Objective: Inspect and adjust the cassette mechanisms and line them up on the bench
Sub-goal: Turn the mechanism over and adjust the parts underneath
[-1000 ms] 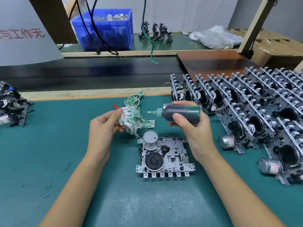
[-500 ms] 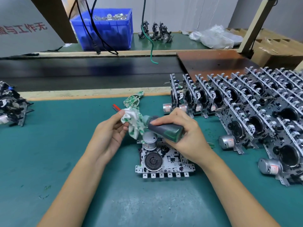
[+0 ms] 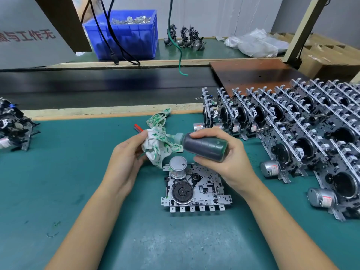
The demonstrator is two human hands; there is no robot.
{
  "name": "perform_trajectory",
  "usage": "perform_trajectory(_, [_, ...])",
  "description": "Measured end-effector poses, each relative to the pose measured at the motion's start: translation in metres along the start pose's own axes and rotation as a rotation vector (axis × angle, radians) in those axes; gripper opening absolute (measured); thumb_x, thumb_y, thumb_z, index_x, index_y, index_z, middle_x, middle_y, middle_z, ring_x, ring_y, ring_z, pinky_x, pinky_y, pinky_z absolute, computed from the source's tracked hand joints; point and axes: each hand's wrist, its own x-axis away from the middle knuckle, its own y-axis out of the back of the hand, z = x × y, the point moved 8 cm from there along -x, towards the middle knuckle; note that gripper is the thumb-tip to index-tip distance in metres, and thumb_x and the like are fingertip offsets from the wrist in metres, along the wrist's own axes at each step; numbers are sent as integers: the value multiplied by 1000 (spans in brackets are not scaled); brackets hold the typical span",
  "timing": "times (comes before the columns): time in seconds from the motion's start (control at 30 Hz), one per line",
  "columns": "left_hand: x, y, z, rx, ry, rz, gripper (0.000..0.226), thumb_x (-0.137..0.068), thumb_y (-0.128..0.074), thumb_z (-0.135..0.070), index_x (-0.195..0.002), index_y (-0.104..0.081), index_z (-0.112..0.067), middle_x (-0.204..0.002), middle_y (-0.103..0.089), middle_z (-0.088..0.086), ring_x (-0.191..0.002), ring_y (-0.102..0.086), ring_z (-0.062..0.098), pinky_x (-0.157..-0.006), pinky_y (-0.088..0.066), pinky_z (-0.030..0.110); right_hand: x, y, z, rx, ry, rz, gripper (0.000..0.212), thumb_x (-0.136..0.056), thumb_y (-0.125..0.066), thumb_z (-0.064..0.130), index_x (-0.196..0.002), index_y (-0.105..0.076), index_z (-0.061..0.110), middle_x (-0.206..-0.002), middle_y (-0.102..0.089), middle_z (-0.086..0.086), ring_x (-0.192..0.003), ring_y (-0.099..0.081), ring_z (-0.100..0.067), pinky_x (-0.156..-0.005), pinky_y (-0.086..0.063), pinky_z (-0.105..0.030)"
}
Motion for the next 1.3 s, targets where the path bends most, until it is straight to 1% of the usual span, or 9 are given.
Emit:
perform_trajectory(0.17, [3,-8,1,44,20,64,27,-91,-56,-17,-79,-79,-12,-90,-75,9,-76,-70,13,-63,-55,22,0,-5,-1,11,-17,16,58,-63,-72,-3,-96,-68,46,-108,-62,0,-100,-60,-9,-82,-50,-22])
perform_trajectory(0.27, [3,-10,-1,139,36,102,24,-83,-57,-12,-74,-79,-12,-80,-74,4,-67,-68,9,-61,-54,18,0,-3,-2,-25,-44,1,57,-63,-73,-2,-95,-68,45,-104,-67,12,-97,-63,-5,-76,-51,-18])
perform_trajectory(0.37, [4,-14,-3,217,48,213,32,-74,-48,-3,-78,-79,-11,-81,-73,2,-68,-67,7,-65,-54,18,0,1,-7,-92,-108,-58,47,-67,-78,4,-102,-64,32,-101,-69,14,-91,-66,-5,-70,-52,-16])
perform_trajectory(0.47, [4,-16,-4,131,22,243,25,-70,-58,-5,-82,-79,-12,-90,-74,3,-78,-69,9,-69,-54,17,1,4,-15,-136,-169,-109,39,-66,-73,15,-103,-62,20,-97,-70,5,-89,-67,-12,-74,-54,-21])
perform_trajectory(0.73, [5,-9,-5,-81,-109,106,12,-70,-69,-16,-79,-76,-12,-87,-75,4,-80,-70,9,-70,-53,16,4,4,-21,-143,-210,-110,32,-70,-74,19,-100,-64,20,-85,-71,4,-71,-67,-10,-59,-49,-14])
perform_trajectory(0.87, [4,-9,-10,-219,-182,106,21,-86,-62,-4,-80,-75,-19,-86,-75,-1,-80,-69,6,-71,-52,14,4,5,-27,-133,-250,-137,31,-70,-77,24,-98,-63,21,-69,-68,8,-66,-67,-9,-64,-51,-17])
perform_trajectory(1.07, [0,6,-22,-261,-236,43,23,-88,-60,0,-83,-75,-17,-82,-75,-5,-76,-69,5,-71,-51,13,5,8,-34,-217,-317,-180,42,-64,-73,32,-101,-63,14,-56,-59,5,-63,-64,-14,-72,-55,-26])
perform_trajectory(1.2, [-3,29,-43,-590,-393,-127,21,-84,-65,0,-81,-72,-19,-67,-70,-16,-60,-60,-7,-63,-46,7,5,18,-35,-384,-333,-255,42,-66,-70,26,-103,-62,7,-52,-52,3,-57,-60,-12,-71,-55,-26])
perform_trajectory(1.3, [4,19,-43,-774,-500,-151,24,-84,-67,-5,-77,-70,-27,-81,-70,-6,-70,-60,-1,-68,-44,11,5,18,-36,-435,-345,-268,44,-65,-70,26,-102,-62,4,-50,-49,3,-54,-57,-11,-67,-54,-24])
